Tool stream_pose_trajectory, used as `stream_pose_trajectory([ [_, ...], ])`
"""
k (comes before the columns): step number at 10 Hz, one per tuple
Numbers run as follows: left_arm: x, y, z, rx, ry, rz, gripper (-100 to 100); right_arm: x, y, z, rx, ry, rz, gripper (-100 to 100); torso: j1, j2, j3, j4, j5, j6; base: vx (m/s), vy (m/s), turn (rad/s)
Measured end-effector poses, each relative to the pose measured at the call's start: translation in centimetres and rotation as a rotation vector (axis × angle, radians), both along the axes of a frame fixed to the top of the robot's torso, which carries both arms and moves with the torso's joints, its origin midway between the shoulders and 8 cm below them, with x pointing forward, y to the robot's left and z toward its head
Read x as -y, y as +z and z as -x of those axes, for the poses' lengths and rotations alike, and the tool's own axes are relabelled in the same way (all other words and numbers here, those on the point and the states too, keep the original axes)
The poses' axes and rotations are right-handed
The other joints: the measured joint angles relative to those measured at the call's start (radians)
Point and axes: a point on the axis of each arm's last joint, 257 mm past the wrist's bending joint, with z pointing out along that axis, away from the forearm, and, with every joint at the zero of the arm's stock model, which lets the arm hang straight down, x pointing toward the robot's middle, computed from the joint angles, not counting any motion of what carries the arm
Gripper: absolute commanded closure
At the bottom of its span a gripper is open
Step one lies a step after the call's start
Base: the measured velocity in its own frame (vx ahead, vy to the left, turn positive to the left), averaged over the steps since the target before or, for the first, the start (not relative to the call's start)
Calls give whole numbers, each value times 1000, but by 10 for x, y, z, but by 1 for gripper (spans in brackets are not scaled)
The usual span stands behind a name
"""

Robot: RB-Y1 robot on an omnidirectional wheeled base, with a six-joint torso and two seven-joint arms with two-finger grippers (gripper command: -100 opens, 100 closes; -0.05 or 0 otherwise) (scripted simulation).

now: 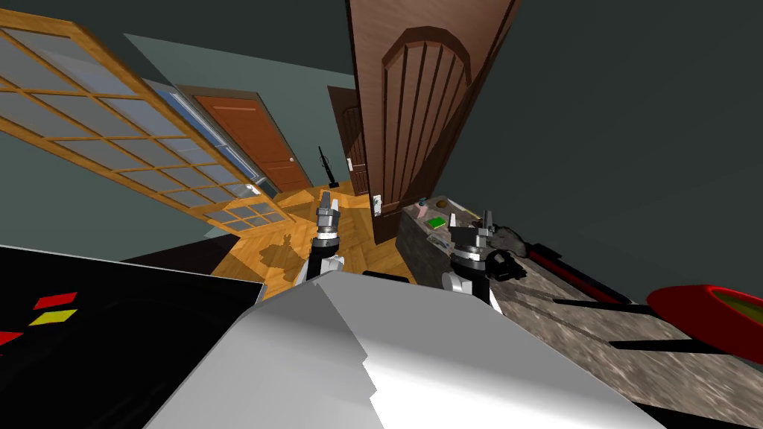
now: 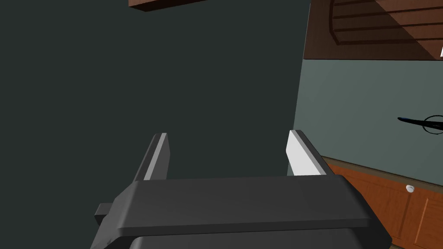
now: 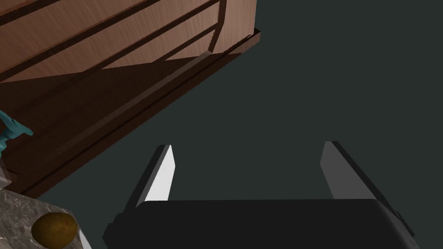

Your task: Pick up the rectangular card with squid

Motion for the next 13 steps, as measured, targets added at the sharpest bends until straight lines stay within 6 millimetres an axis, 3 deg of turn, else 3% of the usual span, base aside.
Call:
stream_pose_trajectory([
  [13, 0, 0, 0, 0, 0, 0, 0, 3, -56, -17, -66, 257, -400, -100, -2, -1, 0, 0, 0, 1, -37, 49, 106],
])
